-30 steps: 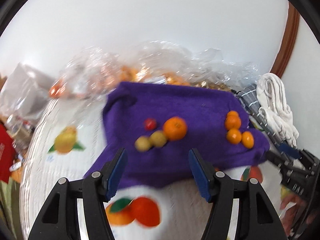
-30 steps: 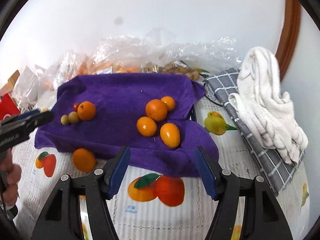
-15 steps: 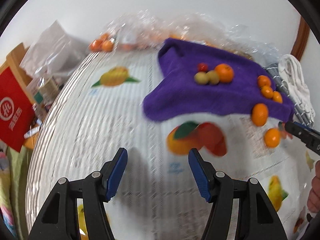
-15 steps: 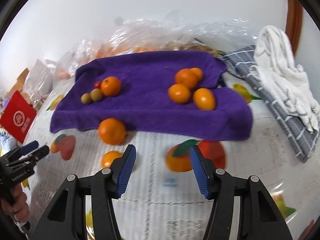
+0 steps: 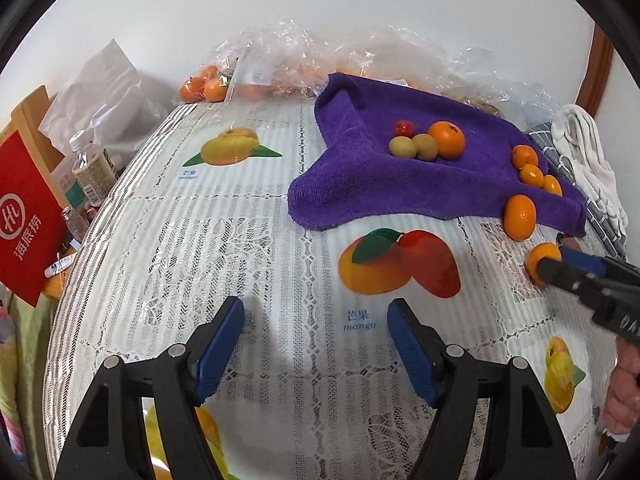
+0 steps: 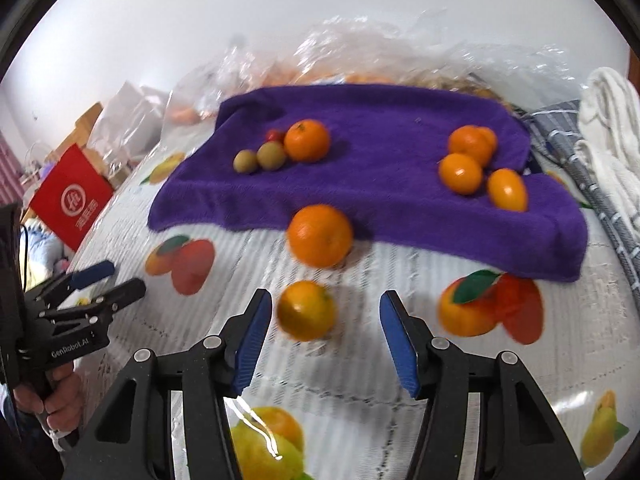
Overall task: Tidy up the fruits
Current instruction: 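Withdraw both open tools from the towel toward the fruit pile, then grasp a mandarin lying on the bed cover with the right tool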
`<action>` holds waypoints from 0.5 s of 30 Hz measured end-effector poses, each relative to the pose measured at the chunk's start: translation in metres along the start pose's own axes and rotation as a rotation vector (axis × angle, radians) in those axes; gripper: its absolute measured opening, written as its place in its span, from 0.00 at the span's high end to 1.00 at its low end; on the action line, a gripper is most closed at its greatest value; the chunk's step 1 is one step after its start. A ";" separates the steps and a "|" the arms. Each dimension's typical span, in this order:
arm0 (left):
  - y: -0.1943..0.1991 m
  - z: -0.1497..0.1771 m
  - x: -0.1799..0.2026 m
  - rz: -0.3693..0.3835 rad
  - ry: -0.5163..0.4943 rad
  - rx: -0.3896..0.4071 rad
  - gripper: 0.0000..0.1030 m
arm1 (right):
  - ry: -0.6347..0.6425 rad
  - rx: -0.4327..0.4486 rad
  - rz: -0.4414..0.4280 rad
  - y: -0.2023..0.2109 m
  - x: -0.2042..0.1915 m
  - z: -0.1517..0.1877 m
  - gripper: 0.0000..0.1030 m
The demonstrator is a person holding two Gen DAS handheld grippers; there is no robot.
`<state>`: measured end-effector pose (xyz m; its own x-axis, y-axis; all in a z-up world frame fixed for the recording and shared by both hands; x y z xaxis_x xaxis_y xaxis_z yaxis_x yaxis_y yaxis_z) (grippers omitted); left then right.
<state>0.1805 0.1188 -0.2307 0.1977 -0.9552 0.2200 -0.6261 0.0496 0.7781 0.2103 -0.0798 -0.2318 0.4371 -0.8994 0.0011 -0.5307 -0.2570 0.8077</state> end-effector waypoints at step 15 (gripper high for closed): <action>0.002 0.004 0.001 -0.036 0.014 -0.007 0.28 | -0.024 0.032 0.079 0.018 0.032 0.013 0.66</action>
<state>0.1764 0.1170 -0.2313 0.2312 -0.9521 0.2001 -0.6134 0.0170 0.7896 0.2056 -0.1178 -0.2251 0.3754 -0.9256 0.0496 -0.5860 -0.1955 0.7863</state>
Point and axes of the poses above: each gripper's, at about its wrist camera, not at the fingertips, and y roughly against the way its jaws point, x to its right, z to its underside, the point moved 5 cm from there along -y, roughly the way its jaws point, and after that the axes turned 15 degrees about y, right-handed, at the moved point
